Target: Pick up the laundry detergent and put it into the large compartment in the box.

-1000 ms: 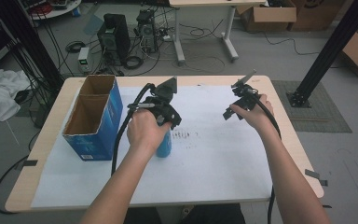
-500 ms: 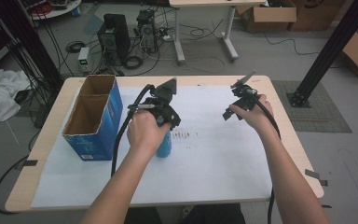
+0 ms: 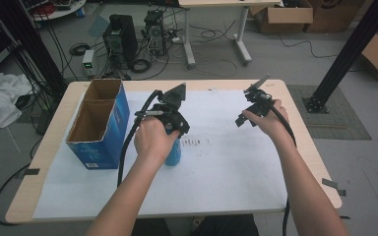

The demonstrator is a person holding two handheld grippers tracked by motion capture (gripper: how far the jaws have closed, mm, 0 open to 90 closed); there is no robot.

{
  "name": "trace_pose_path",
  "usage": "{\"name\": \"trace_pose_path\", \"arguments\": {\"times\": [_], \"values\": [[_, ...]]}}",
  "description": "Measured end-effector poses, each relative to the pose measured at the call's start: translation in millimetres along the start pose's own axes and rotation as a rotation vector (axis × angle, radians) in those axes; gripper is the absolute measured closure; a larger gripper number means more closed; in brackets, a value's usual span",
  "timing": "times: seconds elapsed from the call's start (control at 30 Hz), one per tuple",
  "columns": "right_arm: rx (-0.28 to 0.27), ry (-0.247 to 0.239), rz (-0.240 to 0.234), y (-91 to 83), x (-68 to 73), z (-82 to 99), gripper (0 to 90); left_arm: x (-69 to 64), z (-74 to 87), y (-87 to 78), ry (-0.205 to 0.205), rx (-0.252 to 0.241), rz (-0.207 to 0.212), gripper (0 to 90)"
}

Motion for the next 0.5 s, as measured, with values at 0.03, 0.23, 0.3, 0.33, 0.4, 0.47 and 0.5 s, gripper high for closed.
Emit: {"name": "trace_pose_path", "arguments": {"times": [0.03, 0.23, 0.3, 0.33, 0.4, 0.47, 0.5], "values": [[0.001, -0.001, 0.000, 0.2, -0.2, 0.2, 22.5, -0.2, 0.0, 0.0, 0.001, 0.002, 0.002, 26.6], [0.000, 0.001, 0.002, 0.4, 0.0, 0.2, 22.5, -0.8, -0.3, -0.1, -0.002, 0.001, 0.009, 28.6], [-0.001, 0.003, 0.000, 0.4, 0.1, 0.2, 22.6, -1.0, -0.2, 0.2, -0.004, 0.002, 0.009, 29.1], [0.000, 0.002, 0.003, 0.5, -0.1, 0.3, 22.6, -1.1, 0.0, 0.7, -0.001, 0.005, 0.008, 29.2], [0.002, 0.002, 0.001, 0.7, 0.0, 0.5, 22.7, -1.1, 0.3, 1.3, 0.000, 0.007, 0.007, 29.1], [0.001, 0.002, 0.002, 1.0, -0.3, 0.6, 22.8, -1.3, 0.5, 0.9, 0.002, 0.008, 0.014, 29.1], [0.003, 0.004, 0.001, 0.9, -0.4, 0.7, 22.8, -0.9, 0.2, 0.7, 0.001, 0.004, 0.009, 29.1]]}}
Point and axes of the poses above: each handheld gripper's, and its own axes: y roughly forward along the jaws, z roughly out of its underside, x roughly to its left, the point moved 8 cm from there along y, roughly forward along the jaws, and after that the axes turned 15 degrees about z, right-handed, at the moved point
